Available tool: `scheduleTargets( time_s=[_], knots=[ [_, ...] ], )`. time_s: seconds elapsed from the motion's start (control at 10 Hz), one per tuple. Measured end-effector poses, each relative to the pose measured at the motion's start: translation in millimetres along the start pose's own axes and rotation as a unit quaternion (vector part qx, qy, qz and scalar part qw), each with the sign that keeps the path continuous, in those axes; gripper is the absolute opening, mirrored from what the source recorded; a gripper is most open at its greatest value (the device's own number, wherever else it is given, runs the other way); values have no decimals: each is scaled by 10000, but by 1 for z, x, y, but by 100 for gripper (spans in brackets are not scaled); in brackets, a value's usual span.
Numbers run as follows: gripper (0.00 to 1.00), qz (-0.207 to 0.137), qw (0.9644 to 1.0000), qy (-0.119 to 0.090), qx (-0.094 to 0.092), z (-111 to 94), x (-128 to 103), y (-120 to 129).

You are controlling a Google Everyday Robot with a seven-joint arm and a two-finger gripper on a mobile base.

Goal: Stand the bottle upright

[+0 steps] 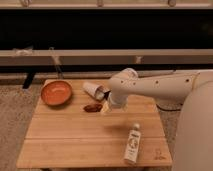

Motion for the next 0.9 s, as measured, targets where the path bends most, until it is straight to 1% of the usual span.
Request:
scheduleTargets(
  time_s=[0.2,0.3,0.4,0.6,0.7,0.9],
  knots=[
    [80,377,9992,127,72,1,28,-22],
    [80,559,9981,224,112,5,44,-30],
    [80,696,9969,350,145,14,59,-34],
    [80,870,9949,486,161,26,72,-38],
    [80,1001,9933,542,181,32,81,-47],
    [80,1405,9881,596,182,39,100,-72]
  ],
)
